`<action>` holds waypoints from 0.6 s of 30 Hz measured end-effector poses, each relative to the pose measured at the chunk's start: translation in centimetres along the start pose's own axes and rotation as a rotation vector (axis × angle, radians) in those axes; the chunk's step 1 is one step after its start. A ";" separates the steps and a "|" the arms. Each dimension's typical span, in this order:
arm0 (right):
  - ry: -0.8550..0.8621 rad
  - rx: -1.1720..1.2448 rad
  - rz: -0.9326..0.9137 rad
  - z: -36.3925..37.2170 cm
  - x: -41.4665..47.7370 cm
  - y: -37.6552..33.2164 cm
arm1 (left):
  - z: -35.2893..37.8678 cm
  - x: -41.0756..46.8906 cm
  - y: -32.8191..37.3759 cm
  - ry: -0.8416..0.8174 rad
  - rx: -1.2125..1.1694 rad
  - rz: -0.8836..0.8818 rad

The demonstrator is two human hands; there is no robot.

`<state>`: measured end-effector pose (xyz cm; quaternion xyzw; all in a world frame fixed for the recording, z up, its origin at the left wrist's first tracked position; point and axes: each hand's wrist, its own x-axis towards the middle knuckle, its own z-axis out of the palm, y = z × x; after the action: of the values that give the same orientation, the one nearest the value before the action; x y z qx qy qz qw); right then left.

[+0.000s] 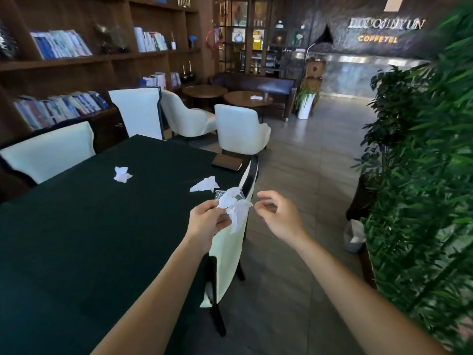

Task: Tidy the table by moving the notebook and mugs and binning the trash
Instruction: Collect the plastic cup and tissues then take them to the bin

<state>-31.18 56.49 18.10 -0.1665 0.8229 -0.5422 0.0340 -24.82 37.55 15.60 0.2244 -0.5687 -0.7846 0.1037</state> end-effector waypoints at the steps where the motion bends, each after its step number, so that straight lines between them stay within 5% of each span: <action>1: 0.008 0.002 0.004 -0.4 1.2 0.2 | 0.6 1.2 0.2 -0.005 -0.003 -0.008; 18: -0.134 -0.010 -0.005 -10.3 23.3 10.9 | 14.5 19.2 0.5 0.214 -0.074 -0.032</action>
<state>-58.14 62.25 15.34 -0.2044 0.8212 -0.5257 0.0868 -48.53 41.66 15.21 0.3121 -0.5212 -0.7781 0.1596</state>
